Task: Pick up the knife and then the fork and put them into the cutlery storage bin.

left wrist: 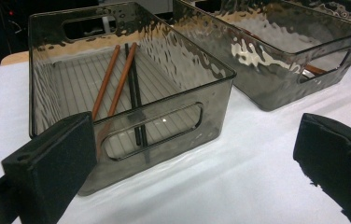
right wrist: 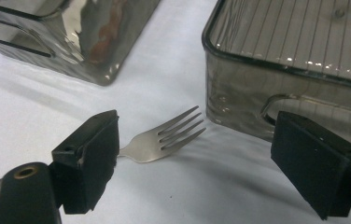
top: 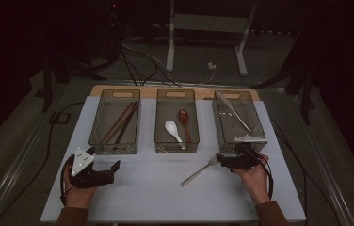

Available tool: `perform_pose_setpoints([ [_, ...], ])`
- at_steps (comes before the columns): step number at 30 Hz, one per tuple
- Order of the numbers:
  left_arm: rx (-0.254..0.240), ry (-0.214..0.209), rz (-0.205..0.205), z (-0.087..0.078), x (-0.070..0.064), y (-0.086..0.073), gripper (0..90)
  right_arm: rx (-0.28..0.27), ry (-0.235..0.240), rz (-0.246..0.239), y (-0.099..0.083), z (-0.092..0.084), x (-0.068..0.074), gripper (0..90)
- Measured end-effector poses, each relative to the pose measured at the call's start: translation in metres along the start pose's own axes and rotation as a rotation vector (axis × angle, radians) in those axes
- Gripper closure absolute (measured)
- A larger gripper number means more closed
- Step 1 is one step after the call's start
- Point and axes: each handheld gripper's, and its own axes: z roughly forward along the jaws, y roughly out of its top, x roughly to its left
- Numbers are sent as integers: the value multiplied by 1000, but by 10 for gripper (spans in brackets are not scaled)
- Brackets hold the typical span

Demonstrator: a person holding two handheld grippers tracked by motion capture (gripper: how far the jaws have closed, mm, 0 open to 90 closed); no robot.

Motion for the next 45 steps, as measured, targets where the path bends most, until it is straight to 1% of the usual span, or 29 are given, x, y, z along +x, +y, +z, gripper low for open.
perform_pose_setpoints([
  [7,0,0,0,0,0,0,7,14,9,13,-1,7,-2,189],
  [10,0,0,0,0,0,0,7,14,2,16,-1,10,-2,192],
  [12,0,0,1,0,0,0,7,10,4,23,-1,10,-3,208],
  [15,1,0,1,0,0,0,7,5,2,27,-2,9,-3,215],
  [19,0,-1,1,0,0,0,7,8,10,31,-4,7,-2,216],
  [26,1,-2,1,0,0,0,7,31,23,29,-7,12,1,274],
  [30,2,-2,0,1,0,0,7,37,28,40,-7,16,1,313],
  [36,2,-2,0,1,0,0,7,45,47,55,-7,23,1,361],
  [38,3,-2,1,1,0,0,7,49,51,51,-7,24,1,386],
  [42,2,-2,1,1,0,0,7,54,68,62,-7,27,2,425],
  [45,2,-1,1,0,0,0,7,57,77,69,-8,30,2,472],
])
